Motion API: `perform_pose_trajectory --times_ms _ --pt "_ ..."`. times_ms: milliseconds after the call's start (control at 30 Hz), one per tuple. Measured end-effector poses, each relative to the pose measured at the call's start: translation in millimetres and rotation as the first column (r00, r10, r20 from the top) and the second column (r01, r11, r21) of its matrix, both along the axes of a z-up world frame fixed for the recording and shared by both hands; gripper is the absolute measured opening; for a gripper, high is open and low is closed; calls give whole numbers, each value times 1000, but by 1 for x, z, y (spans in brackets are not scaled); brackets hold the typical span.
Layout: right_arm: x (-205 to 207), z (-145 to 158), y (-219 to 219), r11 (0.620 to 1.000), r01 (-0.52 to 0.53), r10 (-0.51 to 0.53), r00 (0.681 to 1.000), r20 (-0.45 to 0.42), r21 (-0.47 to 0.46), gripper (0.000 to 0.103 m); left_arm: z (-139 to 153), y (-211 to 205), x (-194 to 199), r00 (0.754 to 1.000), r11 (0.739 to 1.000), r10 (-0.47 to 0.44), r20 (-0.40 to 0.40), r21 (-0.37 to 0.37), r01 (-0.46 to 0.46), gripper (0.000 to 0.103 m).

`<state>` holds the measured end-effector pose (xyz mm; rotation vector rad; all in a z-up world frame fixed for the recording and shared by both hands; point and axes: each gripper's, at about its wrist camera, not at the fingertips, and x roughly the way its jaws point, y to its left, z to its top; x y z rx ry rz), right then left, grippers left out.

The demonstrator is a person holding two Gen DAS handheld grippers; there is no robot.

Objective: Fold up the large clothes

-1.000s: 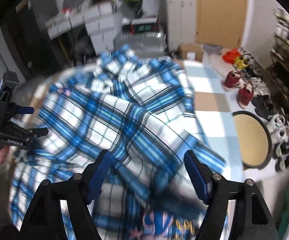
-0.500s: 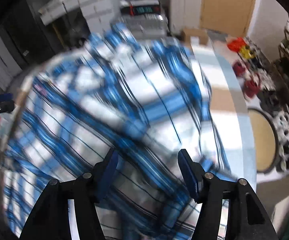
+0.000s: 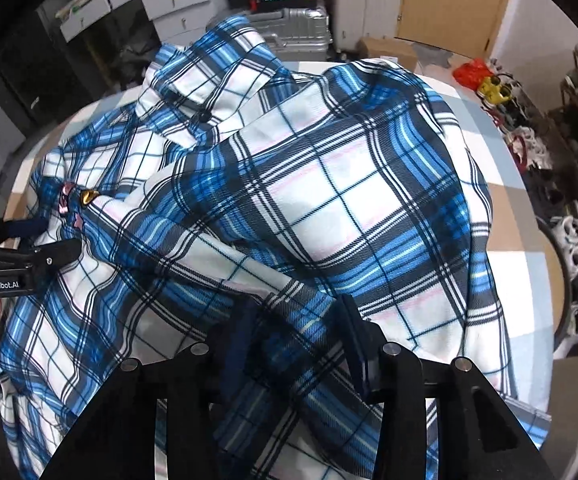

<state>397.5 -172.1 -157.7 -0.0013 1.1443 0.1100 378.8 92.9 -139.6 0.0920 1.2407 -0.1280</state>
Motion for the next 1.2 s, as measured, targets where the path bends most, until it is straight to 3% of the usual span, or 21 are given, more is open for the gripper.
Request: perform_pose_trajectory --times_ms 67,167,267,367,433,500,600,733,833,967,1033,1067,1133,1200 --pt "-4 13 -4 999 -16 15 999 35 31 41 5 -1 -2 1000 1000 16 -5 19 -16 92" --pt "-13 30 -20 999 -4 1 996 86 35 42 27 -5 -18 999 999 -12 43 -40 14 92" --pt "-23 32 -38 996 15 -20 998 63 85 42 37 -19 -38 996 989 -87 19 -116 89 92" --pt "-45 28 -48 995 19 -23 999 43 103 42 24 -38 -60 986 986 -165 0 2 165 92" --pt "-55 16 -49 998 15 -16 1000 16 67 42 3 -44 -71 979 975 -197 -50 96 201 96" --pt "-60 -1 -48 1000 4 -4 1000 -26 10 44 4 -33 -81 984 980 -180 -2 84 179 96" --pt "-73 5 -38 995 -74 73 997 -12 -68 43 9 -18 -87 993 990 -119 -26 77 120 96" --pt "-99 41 -39 991 -129 131 990 58 -42 47 39 -18 -108 984 977 -177 25 123 172 94" --pt "-113 43 -30 984 -170 174 983 59 -59 58 60 -27 -128 972 973 -224 76 70 218 94" --pt "-111 6 -28 990 -135 134 991 -20 -52 57 25 -33 -160 972 966 -237 5 112 235 94" --pt "-113 -4 -28 993 -101 102 995 7 -55 58 9 -37 -163 976 967 -218 -16 130 218 98" --pt "-115 -4 -25 993 -103 104 994 18 -66 60 10 -33 -163 980 975 -196 12 107 194 97" --pt "-117 0 -20 991 -108 109 994 8 -78 59 18 -30 -159 988 984 -155 -7 86 155 95" --pt "-123 14 -23 994 -108 109 994 27 -28 57 38 -30 -167 987 987 -159 31 34 158 95"
